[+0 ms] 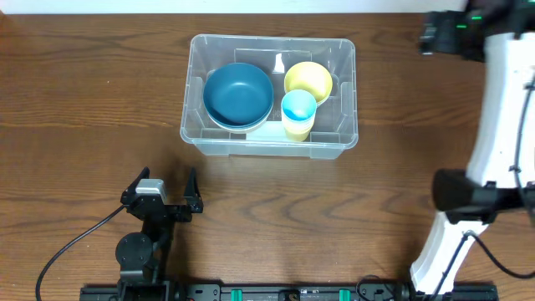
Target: Pack container
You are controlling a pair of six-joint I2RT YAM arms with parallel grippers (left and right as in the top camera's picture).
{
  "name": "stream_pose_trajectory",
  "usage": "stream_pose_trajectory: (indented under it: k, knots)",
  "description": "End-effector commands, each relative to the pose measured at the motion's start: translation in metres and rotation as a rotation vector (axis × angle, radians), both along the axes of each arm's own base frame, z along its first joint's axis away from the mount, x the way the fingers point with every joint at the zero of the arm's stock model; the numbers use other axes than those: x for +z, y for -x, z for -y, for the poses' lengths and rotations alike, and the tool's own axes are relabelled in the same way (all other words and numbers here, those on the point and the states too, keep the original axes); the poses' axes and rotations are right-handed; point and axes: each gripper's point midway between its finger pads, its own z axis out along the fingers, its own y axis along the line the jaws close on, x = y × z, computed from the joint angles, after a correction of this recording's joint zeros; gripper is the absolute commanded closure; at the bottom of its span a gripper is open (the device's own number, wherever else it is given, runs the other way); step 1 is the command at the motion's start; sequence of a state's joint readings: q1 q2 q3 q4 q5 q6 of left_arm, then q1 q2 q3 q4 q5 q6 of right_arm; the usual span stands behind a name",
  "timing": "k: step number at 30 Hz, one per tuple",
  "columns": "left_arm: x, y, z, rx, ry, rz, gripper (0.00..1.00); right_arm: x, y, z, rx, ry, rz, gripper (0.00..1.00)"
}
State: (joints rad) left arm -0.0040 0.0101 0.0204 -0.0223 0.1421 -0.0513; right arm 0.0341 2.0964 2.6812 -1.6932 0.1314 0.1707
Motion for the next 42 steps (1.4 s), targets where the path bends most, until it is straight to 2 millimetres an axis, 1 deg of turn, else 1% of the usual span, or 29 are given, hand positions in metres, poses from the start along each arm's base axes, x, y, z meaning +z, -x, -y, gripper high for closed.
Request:
stream_pose_trajectory:
  k: [1, 4, 7, 9, 13, 15, 18, 20, 23, 25, 27, 29, 32, 33, 35, 37, 42]
  knots:
    - [-0.016, 0.001, 0.001, -0.005, -0.013, -0.048, 0.02, 0.040, 0.027, -0.048, 0.129, -0.001, 0.092, 0.01]
    - [-0.016, 0.001, 0.001, -0.005, -0.013, -0.048, 0.02, 0.052, 0.052, -0.078, 0.217, 0.000, 0.109, 0.01]
    - [-0.016, 0.001, 0.001, -0.005, -0.013, -0.048, 0.02, 0.064, 0.072, -0.089, 0.258, 0.000, 0.163, 0.01]
    - [-0.016, 0.001, 0.001, -0.005, -0.013, -0.048, 0.02, 0.075, 0.080, -0.092, 0.254, -0.046, 0.243, 0.01]
    - [-0.016, 0.001, 0.001, -0.005, -0.013, -0.048, 0.02, 0.097, 0.097, -0.088, 0.263, -0.108, 0.416, 0.01]
    - [-0.016, 0.001, 0.001, -0.005, -0.013, -0.048, 0.02, 0.109, 0.108, -0.082, 0.259, -0.138, 0.537, 0.01]
    - [-0.016, 0.001, 0.001, -0.005, -0.013, -0.048, 0.02, 0.123, 0.116, -0.071, 0.245, -0.171, 0.702, 0.01]
    - [-0.016, 0.001, 0.001, -0.005, -0.013, -0.048, 0.02, 0.129, 0.120, -0.062, 0.234, -0.187, 0.817, 0.01]
    - [-0.016, 0.001, 0.001, -0.005, -0.013, -0.048, 0.02, 0.132, 0.127, -0.049, 0.223, -0.190, 0.989, 0.01]
    - [-0.016, 0.001, 0.001, -0.005, -0.013, -0.048, 0.02, 0.128, 0.135, -0.042, 0.219, -0.182, 1.105, 0.01]
    - [-0.016, 0.001, 0.001, -0.005, -0.013, -0.048, 0.02, 0.117, 0.143, -0.037, 0.211, -0.170, 1.183, 0.01]
    - [-0.016, 0.001, 0.001, -0.005, -0.013, -0.048, 0.02, 0.100, 0.152, -0.035, 0.211, -0.163, 1.253, 0.01]
    - [-0.016, 0.001, 0.001, -0.005, -0.013, -0.048, 0.02, 0.068, 0.168, -0.035, 0.220, -0.162, 1.328, 0.01]
    - [-0.016, 0.001, 0.001, -0.005, -0.013, -0.048, 0.02, 0.053, 0.173, -0.035, 0.222, -0.161, 1.349, 0.01]
    - [-0.016, 0.001, 0.001, -0.005, -0.013, -0.048, 0.02, 0.034, 0.183, -0.034, 0.224, -0.158, 1.388, 0.01]
    - [-0.016, 0.001, 0.001, -0.005, -0.013, -0.048, 0.02, 0.020, 0.193, -0.034, 0.227, -0.155, 1.436, 0.01]
    - [-0.016, 0.001, 0.001, -0.005, -0.013, -0.048, 0.02, 0.000, 0.209, -0.032, 0.227, -0.149, 1.500, 0.01]
